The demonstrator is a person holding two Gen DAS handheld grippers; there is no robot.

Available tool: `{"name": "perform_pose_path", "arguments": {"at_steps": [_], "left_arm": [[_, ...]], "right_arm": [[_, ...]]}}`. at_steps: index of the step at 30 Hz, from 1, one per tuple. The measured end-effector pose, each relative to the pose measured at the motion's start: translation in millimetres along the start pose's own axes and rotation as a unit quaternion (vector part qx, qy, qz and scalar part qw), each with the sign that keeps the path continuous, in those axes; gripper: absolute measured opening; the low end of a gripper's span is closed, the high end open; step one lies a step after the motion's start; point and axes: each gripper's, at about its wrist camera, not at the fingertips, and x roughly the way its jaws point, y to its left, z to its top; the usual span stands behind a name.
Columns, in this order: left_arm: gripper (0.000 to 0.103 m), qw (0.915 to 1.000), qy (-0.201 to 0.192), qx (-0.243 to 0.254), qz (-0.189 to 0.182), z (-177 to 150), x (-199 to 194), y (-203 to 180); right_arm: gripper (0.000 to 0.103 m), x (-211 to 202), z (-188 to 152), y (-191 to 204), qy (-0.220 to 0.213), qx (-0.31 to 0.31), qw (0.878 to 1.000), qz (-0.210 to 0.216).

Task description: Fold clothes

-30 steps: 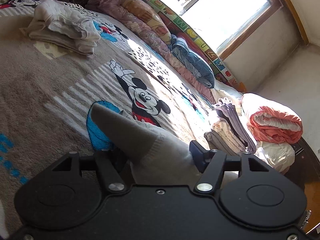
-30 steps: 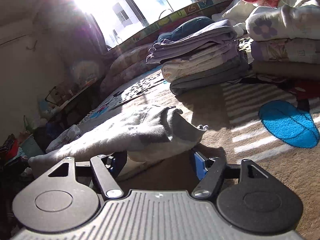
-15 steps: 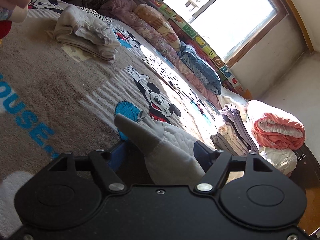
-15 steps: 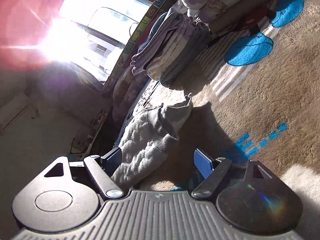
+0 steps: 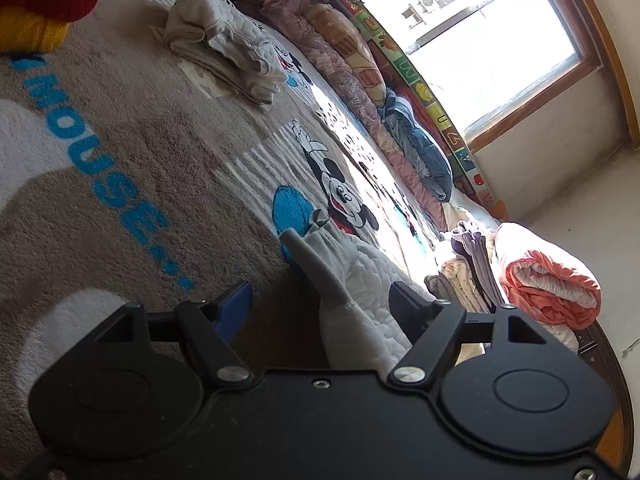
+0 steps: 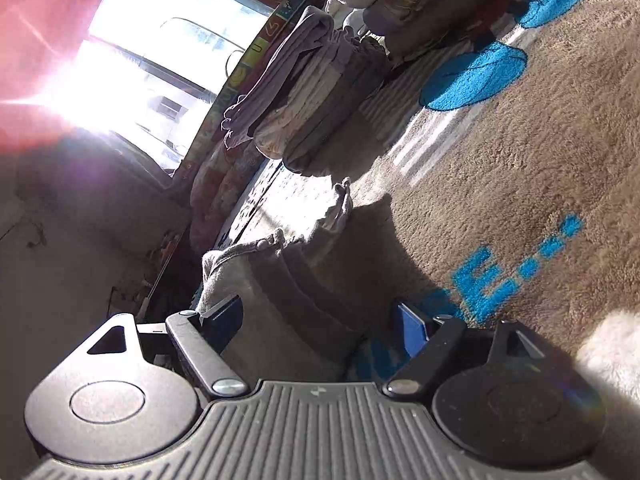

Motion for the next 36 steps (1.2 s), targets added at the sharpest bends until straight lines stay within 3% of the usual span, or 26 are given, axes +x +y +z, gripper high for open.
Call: {"name": "perform_pose_path", "arguments": {"at_steps": [4,6,9,11,15,17,20,22,23,24,25,28,32,34,36], "left_arm": [[0.075,0.9999,0.009,-0.001,0.006,-3.1,8.1,1.6],[0.075,0.9999,0.011,-0.002,0.012,-4.3,9.8,3.8],[0.075,0.9997,0.014,-0.004,0.019,-5.4,10.9,7.4],[0.075,0.9996,0.014,-0.005,0.024,-5.7,10.4,10.0],[0.075,0.9995,0.014,-0.007,0.027,-5.5,8.1,13.2],[0.075,0.9995,0.016,-0.007,0.028,-5.9,8.1,13.4],[0.075,0.9994,0.018,-0.003,0.030,-7.3,9.3,10.7],[0.075,0.9994,0.017,0.002,0.031,-8.0,9.8,7.5],[0.075,0.9994,0.017,0.004,0.030,-8.5,10.4,5.3],[0.075,0.9994,0.016,0.005,0.029,-9.0,10.7,4.0],[0.075,0.9995,0.016,0.005,0.028,-9.5,10.9,2.9],[0.075,0.9995,0.018,0.008,0.027,-10.6,13.2,0.5],[0.075,0.9991,0.021,0.014,0.033,-12.0,16.6,0.3],[0.075,0.9990,0.021,0.015,0.037,-11.6,17.3,1.9],[0.075,0.9990,0.019,0.012,0.039,-10.2,16.9,4.4]], "right_arm": [[0.078,10.9,-6.3,9.0,0.012,-0.019,1.000,0.004],[0.050,13.4,-9.2,11.6,0.021,-0.021,0.999,0.016],[0.027,12.6,-14.2,17.5,0.027,-0.032,0.999,0.026],[0.018,7.5,-16.4,20.6,0.026,-0.034,0.999,0.034],[0.011,-14.0,-17.0,22.6,0.006,-0.017,0.998,0.058],[0.010,-26.3,-15.5,22.3,-0.001,-0.009,0.998,0.069],[0.010,-39.6,-13.0,25.2,-0.005,-0.028,0.998,0.051],[0.019,-41.9,-11.4,29.3,-0.005,-0.057,0.998,0.021],[0.041,-39.7,-10.7,28.0,0.001,-0.060,0.998,0.011],[0.073,-35.7,-11.0,25.3,0.005,-0.058,0.998,0.004],[0.081,-31.1,-11.6,22.4,0.009,-0.056,0.998,-0.003],[0.080,-13.8,-14.0,13.6,0.023,-0.050,0.998,-0.031],[0.074,3.1,-15.8,14.8,0.024,-0.047,0.998,-0.033],[0.058,11.1,-16.2,17.8,0.036,-0.043,0.998,-0.028],[0.030,20.9,-22.0,25.4,0.062,-0.059,0.996,-0.024]]}}
